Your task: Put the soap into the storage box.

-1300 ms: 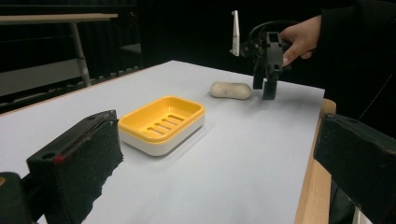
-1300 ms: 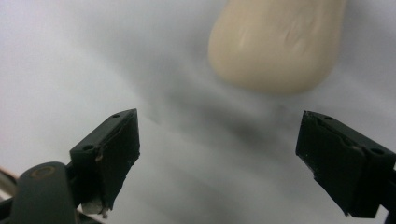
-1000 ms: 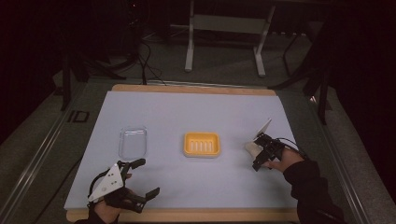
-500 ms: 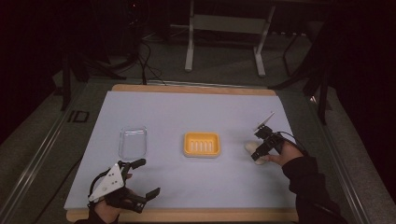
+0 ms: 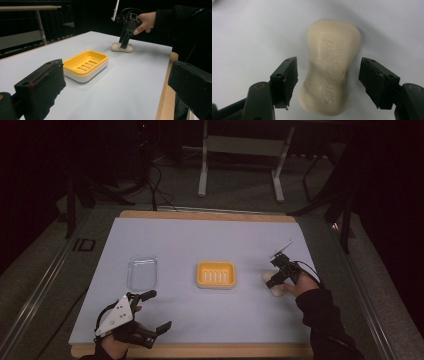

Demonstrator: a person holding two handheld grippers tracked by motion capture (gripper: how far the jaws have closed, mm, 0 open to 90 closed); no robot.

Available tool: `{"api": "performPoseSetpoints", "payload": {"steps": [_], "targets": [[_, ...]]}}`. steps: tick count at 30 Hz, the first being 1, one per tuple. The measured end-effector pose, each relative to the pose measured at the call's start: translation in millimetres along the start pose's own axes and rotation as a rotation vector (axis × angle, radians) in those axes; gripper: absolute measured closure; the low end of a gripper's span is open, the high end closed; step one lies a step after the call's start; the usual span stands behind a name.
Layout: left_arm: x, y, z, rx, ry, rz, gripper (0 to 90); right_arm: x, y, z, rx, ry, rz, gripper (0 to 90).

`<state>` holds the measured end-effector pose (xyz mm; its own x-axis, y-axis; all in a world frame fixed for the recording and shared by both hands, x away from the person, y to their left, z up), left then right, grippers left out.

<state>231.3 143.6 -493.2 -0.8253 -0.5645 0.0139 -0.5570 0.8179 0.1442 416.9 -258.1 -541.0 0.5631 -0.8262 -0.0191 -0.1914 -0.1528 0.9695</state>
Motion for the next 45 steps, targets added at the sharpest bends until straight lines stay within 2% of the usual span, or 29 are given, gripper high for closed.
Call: {"api": "performPoseSetpoints", "payload": {"steps": [7, 13, 17, 21, 25, 30, 33, 34, 35, 39, 41, 45], "targets": [[-0.1, -0.5, 0.8, -0.009, -0.004, -0.003, 1.1, -0.2, -7.7, 1.1, 0.010, -0.001, 0.005, 35.9], [-0.1, -0.7, 0.8, -0.008, -0.003, -0.002, 1.2, 0.1, -13.2, 3.2, 0.020, 0.008, 0.030, 41.0], [0.2, -0.7, 1.0, -0.010, -0.003, -0.002, 1.1, -0.4, -16.5, 3.7, 0.021, -0.003, 0.035, 43.0], [0.6, -1.2, 1.3, -0.012, -0.005, 0.000, 1.1, -1.3, -16.2, 2.5, -0.011, -0.004, 0.030, 46.7], [0.5, -1.3, 1.3, -0.012, -0.005, 0.000, 1.1, -2.0, -16.2, 1.8, -0.018, 0.000, 0.031, 49.4], [0.4, -1.1, 1.2, -0.011, -0.004, -0.001, 1.1, -2.8, -15.9, 0.3, -0.040, 0.029, 0.030, 50.0], [0.2, -0.7, 1.0, -0.010, -0.004, -0.002, 1.1, -2.7, -14.8, -0.8, -0.064, 0.066, 0.032, 50.0], [0.2, -0.7, 1.0, -0.010, -0.004, -0.002, 1.1, -2.7, -14.8, -0.8, -0.064, 0.066, 0.032, 50.0], [-0.4, -0.8, 1.0, -0.010, -0.005, -0.003, 1.1, -0.9, -11.4, -2.1, -0.061, 0.095, 0.040, 50.1], [0.0, -1.0, 1.1, -0.011, -0.004, -0.001, 1.1, -0.9, -5.4, -3.5, -0.043, 0.134, 0.040, 50.0], [-0.2, -1.0, 1.0, -0.009, -0.005, -0.002, 1.1, -2.6, -0.1, -4.2, -0.039, 0.177, 0.035, 50.1], [-0.3, -0.9, 1.1, -0.010, -0.005, -0.003, 1.1, -4.5, 4.6, -5.5, -0.028, 0.213, 0.021, 50.0]]}}
Point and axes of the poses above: each handheld gripper's, and its own axes: y roughly backward along the jaws, z roughly out of its underside, x roughly to its right, the point moved 6 cm from there along -y, roughly forward along the jaws, and after that the axes turned 2 degrees about x, right-handed, at the moved point
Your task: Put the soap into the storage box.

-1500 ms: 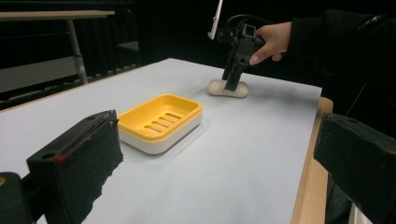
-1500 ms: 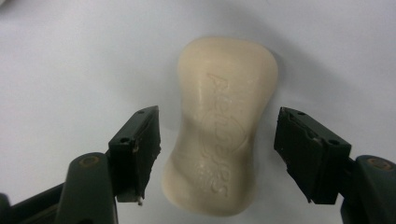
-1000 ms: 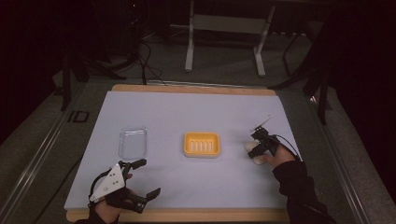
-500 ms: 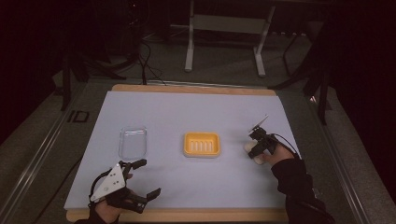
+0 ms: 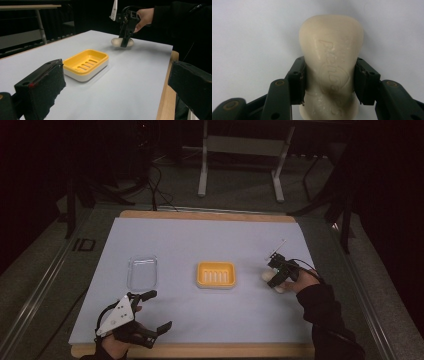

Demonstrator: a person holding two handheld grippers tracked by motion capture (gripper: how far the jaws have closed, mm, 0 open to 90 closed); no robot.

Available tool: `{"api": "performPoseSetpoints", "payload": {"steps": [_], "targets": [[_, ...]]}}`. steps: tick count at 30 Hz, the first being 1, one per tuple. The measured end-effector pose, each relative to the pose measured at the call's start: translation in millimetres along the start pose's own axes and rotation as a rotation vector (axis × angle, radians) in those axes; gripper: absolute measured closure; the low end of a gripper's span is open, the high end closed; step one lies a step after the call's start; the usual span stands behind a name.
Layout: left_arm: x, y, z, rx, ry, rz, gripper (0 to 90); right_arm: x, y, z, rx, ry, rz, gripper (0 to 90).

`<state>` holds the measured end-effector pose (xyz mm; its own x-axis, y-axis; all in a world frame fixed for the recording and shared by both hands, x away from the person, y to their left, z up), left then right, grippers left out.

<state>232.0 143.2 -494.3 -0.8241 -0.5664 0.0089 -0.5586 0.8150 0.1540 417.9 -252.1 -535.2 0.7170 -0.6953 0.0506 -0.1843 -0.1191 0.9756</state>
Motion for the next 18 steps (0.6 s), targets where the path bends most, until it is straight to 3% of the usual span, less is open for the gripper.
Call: {"api": "performPoseSetpoints", "payload": {"steps": [3, 5, 11, 18], "targets": [[0.1, -0.2, 0.0, 0.000, 0.001, 0.001, 1.1, -2.7, 4.6, -0.4, 0.009, 0.067, -0.022, 50.0], [0.1, -0.1, -0.1, 0.001, 0.000, 0.001, 1.1, -3.2, 6.5, -0.2, 0.010, 0.104, -0.009, 50.0], [0.1, -0.3, 0.1, -0.001, 0.001, 0.002, 1.1, -2.0, 10.1, 2.0, 0.011, 0.165, -0.034, 50.0], [0.3, -0.5, 0.3, -0.001, 0.002, 0.001, 1.2, -7.4, 12.7, 5.6, 0.023, 0.301, -0.080, 50.0]]}}
Point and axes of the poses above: each handheld gripper's, and its own axes: y roughly backward along the jaws, z roughly out of its underside, x roughly to its right, the point moved 6 cm from there along -y, roughly forward along the jaws, and after that the axes turned 2 degrees about x, right-handed, at the moved point
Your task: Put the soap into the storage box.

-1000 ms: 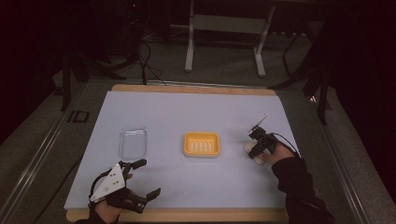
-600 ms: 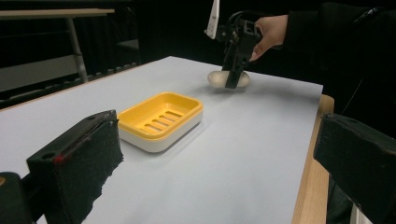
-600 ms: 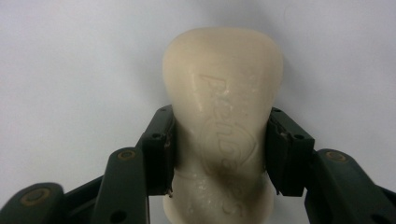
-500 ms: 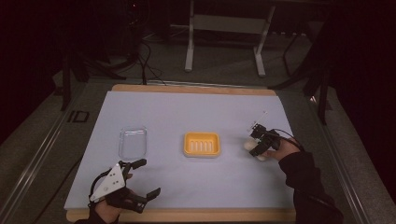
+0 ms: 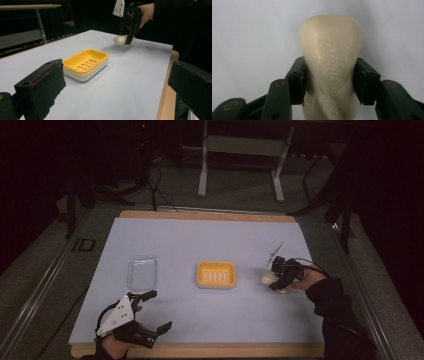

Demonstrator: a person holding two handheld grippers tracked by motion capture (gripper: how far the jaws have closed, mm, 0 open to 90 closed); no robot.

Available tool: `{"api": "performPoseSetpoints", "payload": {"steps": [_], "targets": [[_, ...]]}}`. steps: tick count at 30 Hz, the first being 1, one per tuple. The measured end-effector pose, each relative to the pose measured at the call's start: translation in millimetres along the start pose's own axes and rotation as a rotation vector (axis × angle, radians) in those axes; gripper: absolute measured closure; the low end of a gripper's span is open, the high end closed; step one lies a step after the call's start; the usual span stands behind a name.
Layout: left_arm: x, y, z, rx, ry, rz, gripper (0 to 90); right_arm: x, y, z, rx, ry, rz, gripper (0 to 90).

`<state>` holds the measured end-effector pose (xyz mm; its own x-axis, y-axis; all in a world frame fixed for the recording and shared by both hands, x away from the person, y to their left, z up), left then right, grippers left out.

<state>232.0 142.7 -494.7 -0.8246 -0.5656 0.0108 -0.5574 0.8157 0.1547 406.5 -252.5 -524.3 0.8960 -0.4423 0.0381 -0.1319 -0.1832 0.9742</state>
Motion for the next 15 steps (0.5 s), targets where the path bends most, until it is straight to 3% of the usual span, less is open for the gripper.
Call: {"api": "performPoseSetpoints", "payload": {"steps": [10, 12, 13, 15], "targets": [[0.1, 0.2, 0.0, 0.000, -0.001, 0.002, 1.1, -10.0, 1.6, -4.0, 0.002, 0.151, -0.027, 50.0], [0.1, 0.1, 0.0, 0.000, -0.001, 0.002, 1.1, -11.5, 1.0, -4.6, 0.000, 0.152, -0.034, 49.9], [0.2, 0.0, 0.1, -0.001, -0.003, 0.001, 1.1, -13.3, -0.4, -5.0, 0.001, 0.185, -0.034, 49.9], [0.4, -0.1, 0.3, -0.003, -0.005, 0.002, 1.1, -15.8, -0.8, -5.5, 0.004, 0.197, -0.051, 50.0]]}}
Point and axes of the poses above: each handheld gripper's, and its own axes: y roughly backward along the jaws, z roughly out of its underside, x roughly to its right, the point moved 6 cm from there along -y, roughly forward along the jaws, and after that the axes turned 2 degrees about x, right-handed, at the moved point
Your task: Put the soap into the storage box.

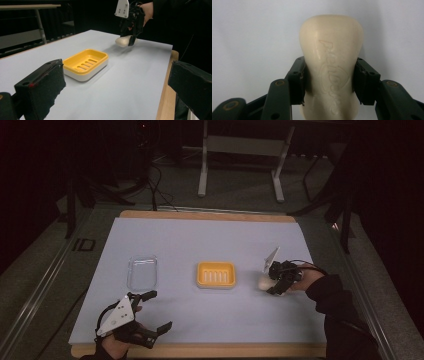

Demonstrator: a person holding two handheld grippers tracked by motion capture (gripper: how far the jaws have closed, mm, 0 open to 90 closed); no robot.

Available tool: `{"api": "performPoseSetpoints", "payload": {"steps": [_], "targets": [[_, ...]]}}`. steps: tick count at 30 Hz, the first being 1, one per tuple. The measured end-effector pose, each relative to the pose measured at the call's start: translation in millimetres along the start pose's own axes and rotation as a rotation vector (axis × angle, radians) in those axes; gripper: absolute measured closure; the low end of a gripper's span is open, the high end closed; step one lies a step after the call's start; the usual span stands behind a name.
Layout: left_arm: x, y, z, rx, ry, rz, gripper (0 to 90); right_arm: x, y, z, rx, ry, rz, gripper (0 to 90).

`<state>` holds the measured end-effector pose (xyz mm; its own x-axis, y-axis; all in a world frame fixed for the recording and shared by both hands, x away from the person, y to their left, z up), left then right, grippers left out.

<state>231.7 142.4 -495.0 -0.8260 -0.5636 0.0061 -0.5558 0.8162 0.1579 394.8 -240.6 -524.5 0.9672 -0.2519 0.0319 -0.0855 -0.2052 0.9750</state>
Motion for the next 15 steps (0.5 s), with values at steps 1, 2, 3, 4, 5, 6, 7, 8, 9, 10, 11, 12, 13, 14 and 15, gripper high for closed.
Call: {"api": "performPoseSetpoints", "payload": {"steps": [1, 2, 3, 4, 5, 6, 7, 8, 9, 10, 11, 12, 13, 14, 15], "targets": [[0.1, -0.1, 0.0, 0.000, 0.000, 0.001, 1.1, -1.7, -0.3, -0.7, 0.000, 0.017, -0.003, 49.9], [0.1, 0.0, -0.1, 0.001, 0.000, 0.001, 1.1, -3.3, -0.9, -1.4, -0.001, 0.031, -0.010, 50.0], [0.1, 0.0, -0.1, 0.001, 0.000, 0.002, 1.2, -5.5, -1.5, -2.3, -0.003, 0.047, -0.019, 49.9], [0.1, 0.0, -0.1, 0.001, 0.000, 0.002, 1.1, -6.6, -1.8, -3.1, -0.003, 0.057, -0.019, 49.9], [0.2, 0.1, -0.2, 0.002, -0.001, 0.004, 1.1, -8.1, -2.2, -3.5, -0.005, 0.062, -0.028, 49.9], [0.3, 0.2, -0.3, 0.004, -0.001, 0.004, 1.1, -9.3, -2.9, -4.4, -0.005, 0.073, -0.034, 49.9], [0.4, 0.4, -0.5, 0.005, 0.002, 0.004, 1.1, -10.0, -3.4, -4.9, -0.003, 0.076, -0.036, 49.9], [0.3, 0.4, -0.6, 0.006, 0.004, 0.004, 1.1, -10.5, -4.2, -5.2, -0.008, 0.081, -0.048, 49.9], [0.1, 0.4, -0.6, 0.006, 0.004, 0.004, 1.1, -11.6, -5.4, -5.7, -0.013, 0.093, -0.048, 50.0], [0.0, 0.3, -0.5, 0.004, 0.003, 0.004, 1.2, -12.4, -6.0, -6.3, -0.017, 0.095, -0.050, 49.9], [0.0, 0.2, -0.4, 0.004, 0.003, 0.003, 1.1, -13.2, -6.5, -6.9, -0.018, 0.098, -0.055, 49.9], [0.2, 0.0, -0.4, 0.004, 0.003, 0.003, 1.1, -14.3, -7.2, -8.1, -0.014, 0.103, -0.054, 49.9], [0.3, 0.0, -0.3, 0.004, 0.002, 0.004, 1.1, -15.1, -7.4, -9.5, -0.012, 0.105, -0.060, 49.9], [0.3, -0.1, -0.2, 0.003, 0.002, 0.003, 1.2, -15.7, -7.7, -10.4, -0.008, 0.110, -0.062, 49.9], [0.3, -0.1, -0.2, 0.002, 0.001, 0.004, 1.1, -16.3, -7.5, -11.6, -0.007, 0.113, -0.060, 49.9]]}}
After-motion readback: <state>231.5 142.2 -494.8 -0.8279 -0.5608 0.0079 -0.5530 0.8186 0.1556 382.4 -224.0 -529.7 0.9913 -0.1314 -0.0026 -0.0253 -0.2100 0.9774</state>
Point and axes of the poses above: each handheld gripper's, and its own axes: y roughly backward along the jaws, z roughly out of its underside, x roughly to its right, the point moved 6 cm from there along -y, roughly forward along the jaws, and after that the axes turned 2 degrees about x, right-handed, at the moved point
